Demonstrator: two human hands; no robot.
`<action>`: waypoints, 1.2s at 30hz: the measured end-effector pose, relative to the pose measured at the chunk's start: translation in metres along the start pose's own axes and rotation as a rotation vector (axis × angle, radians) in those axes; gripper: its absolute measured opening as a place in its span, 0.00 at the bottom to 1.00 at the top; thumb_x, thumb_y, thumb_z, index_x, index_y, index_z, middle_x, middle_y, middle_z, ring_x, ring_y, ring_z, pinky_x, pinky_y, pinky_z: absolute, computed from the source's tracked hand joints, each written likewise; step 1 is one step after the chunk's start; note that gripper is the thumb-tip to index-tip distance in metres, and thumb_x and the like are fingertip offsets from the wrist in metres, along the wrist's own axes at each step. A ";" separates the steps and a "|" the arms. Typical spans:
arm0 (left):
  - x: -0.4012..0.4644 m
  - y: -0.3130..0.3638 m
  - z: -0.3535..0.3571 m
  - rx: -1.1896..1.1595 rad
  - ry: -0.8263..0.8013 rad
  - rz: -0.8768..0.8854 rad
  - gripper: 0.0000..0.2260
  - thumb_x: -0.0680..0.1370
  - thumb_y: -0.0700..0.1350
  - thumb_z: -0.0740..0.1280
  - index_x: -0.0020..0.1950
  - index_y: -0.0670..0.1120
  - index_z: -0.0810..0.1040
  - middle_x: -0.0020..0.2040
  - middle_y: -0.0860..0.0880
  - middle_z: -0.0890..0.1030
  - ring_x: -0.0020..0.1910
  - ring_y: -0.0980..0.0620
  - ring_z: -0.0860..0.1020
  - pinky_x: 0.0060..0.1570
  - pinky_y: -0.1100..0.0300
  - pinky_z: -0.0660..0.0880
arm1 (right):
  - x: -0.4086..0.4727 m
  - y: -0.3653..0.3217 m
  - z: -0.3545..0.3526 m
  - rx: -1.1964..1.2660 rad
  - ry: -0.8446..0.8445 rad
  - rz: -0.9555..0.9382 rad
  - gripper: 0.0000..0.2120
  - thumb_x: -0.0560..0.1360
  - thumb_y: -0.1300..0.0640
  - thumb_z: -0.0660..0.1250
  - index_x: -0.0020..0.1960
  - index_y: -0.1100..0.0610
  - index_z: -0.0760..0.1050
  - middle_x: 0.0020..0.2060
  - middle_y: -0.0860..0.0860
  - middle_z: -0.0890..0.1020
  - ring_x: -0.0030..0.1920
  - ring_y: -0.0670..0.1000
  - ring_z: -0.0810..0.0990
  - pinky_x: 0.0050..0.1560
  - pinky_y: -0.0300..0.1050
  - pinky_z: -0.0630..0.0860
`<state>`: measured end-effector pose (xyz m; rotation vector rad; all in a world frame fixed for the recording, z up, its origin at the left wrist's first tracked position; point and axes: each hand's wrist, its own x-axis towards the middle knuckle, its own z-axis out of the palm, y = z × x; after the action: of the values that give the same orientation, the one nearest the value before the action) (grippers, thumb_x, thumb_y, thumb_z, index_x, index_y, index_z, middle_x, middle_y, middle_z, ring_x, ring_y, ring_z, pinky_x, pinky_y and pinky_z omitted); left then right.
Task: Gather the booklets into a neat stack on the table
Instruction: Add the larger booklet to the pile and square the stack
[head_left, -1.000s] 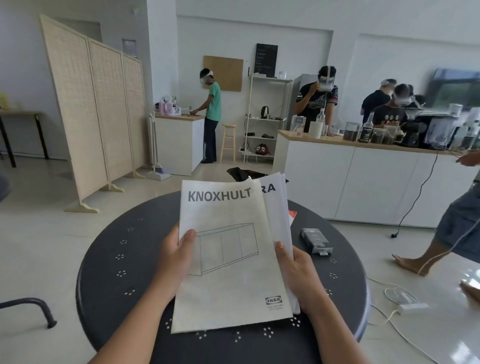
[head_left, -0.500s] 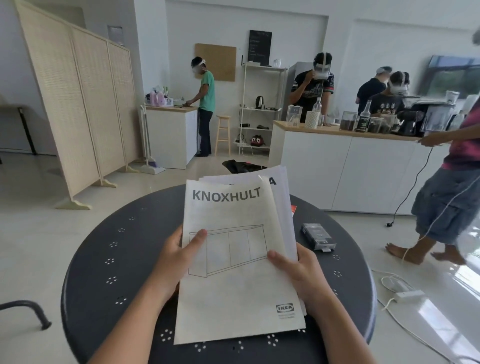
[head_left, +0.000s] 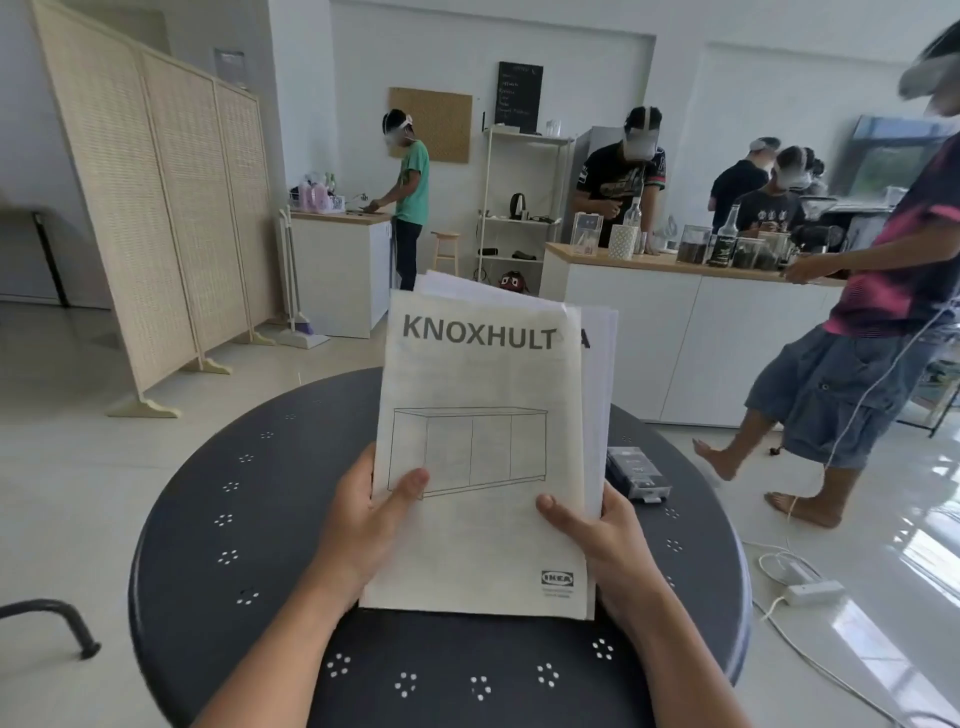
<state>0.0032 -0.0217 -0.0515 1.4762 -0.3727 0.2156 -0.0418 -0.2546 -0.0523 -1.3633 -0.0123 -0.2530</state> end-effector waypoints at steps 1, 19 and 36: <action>-0.001 0.001 0.001 0.047 0.064 0.046 0.13 0.76 0.45 0.70 0.61 0.51 0.78 0.55 0.57 0.85 0.54 0.58 0.83 0.52 0.63 0.80 | -0.001 0.000 0.001 0.002 -0.019 -0.011 0.18 0.68 0.61 0.75 0.57 0.61 0.81 0.51 0.58 0.89 0.50 0.59 0.88 0.48 0.53 0.86; -0.001 0.003 0.000 0.016 0.295 0.200 0.07 0.76 0.53 0.68 0.52 0.52 0.79 0.47 0.50 0.84 0.49 0.52 0.83 0.51 0.51 0.78 | 0.013 0.000 0.042 -0.053 0.137 -0.203 0.01 0.74 0.61 0.75 0.45 0.56 0.85 0.41 0.53 0.90 0.43 0.54 0.89 0.42 0.49 0.86; 0.001 -0.003 0.000 0.148 0.224 0.091 0.09 0.76 0.51 0.67 0.56 0.55 0.77 0.52 0.57 0.84 0.52 0.58 0.82 0.53 0.58 0.77 | 0.018 0.008 0.033 -0.064 0.104 -0.121 0.05 0.75 0.62 0.75 0.50 0.56 0.84 0.45 0.53 0.90 0.46 0.54 0.89 0.46 0.51 0.86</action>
<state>0.0053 -0.0223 -0.0535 1.5631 -0.2464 0.4855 -0.0186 -0.2246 -0.0503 -1.4137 0.0001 -0.4291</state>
